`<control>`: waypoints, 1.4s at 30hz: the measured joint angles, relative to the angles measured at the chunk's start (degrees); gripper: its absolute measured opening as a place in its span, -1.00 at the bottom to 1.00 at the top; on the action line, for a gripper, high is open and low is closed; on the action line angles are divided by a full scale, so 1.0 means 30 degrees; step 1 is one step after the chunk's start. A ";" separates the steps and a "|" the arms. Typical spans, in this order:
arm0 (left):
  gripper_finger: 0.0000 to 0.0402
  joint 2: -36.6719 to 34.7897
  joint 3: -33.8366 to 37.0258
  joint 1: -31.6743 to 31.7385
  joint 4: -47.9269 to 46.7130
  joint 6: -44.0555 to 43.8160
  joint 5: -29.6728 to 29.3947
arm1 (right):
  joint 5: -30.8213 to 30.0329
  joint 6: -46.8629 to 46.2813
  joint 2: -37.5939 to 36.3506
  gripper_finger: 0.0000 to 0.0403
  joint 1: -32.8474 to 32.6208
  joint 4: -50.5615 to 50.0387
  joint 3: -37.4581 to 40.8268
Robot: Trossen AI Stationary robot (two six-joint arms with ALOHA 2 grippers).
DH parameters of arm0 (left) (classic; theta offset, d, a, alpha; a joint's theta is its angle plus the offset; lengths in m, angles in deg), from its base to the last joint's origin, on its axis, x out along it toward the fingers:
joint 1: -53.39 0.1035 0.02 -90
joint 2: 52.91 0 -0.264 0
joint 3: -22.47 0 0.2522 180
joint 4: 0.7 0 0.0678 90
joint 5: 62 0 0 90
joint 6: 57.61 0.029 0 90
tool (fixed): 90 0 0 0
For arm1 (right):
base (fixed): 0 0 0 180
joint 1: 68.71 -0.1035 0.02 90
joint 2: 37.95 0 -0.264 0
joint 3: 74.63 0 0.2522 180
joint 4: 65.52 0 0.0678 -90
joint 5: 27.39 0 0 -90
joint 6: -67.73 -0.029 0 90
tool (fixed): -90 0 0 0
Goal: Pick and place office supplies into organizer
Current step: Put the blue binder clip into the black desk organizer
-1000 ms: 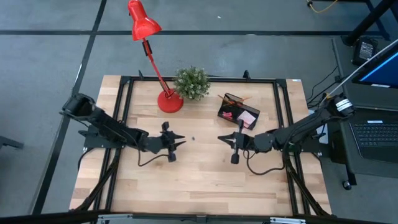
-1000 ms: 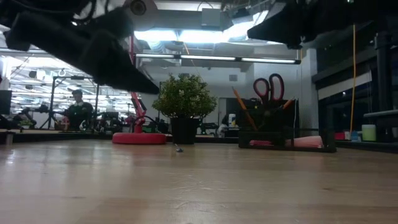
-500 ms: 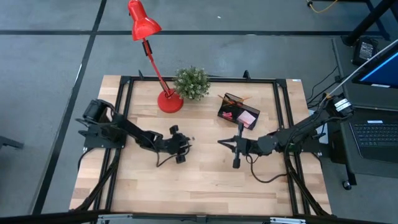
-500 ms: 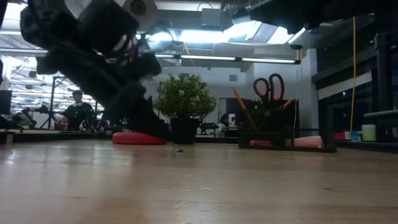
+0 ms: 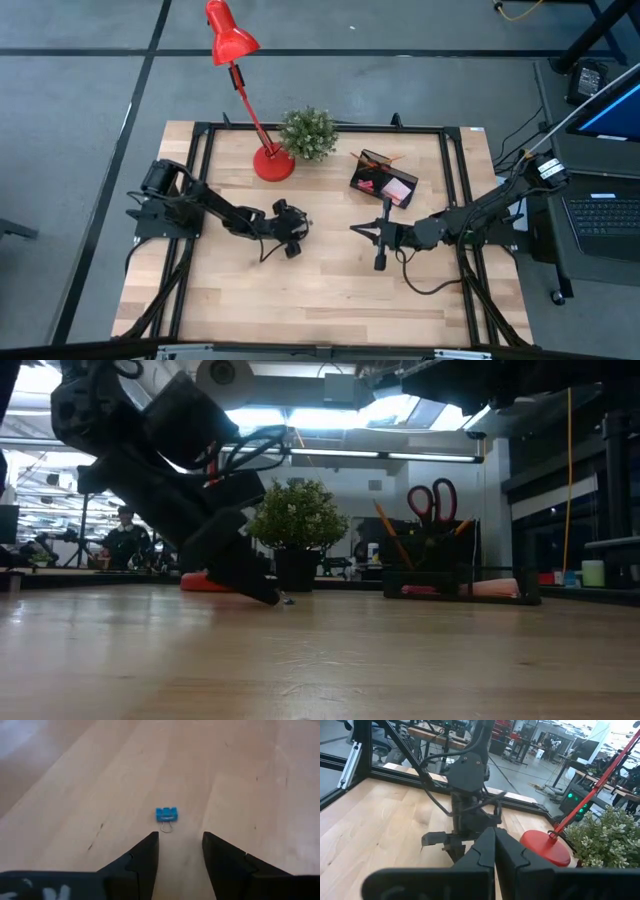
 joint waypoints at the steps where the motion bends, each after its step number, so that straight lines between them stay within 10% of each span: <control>1: -0.25 0.0000 0.0000 0.0133 0.0021 -0.0152 0.0261 | 0.0000 0.0000 0.0000 -0.96 0.0000 0.0000 0.0000; 42: -0.15 0.1261 -0.0058 0.0440 0.1757 -0.0083 -0.0739 | 0.0000 -0.0015 -0.0007 -0.96 0.0007 -0.0218 0.0000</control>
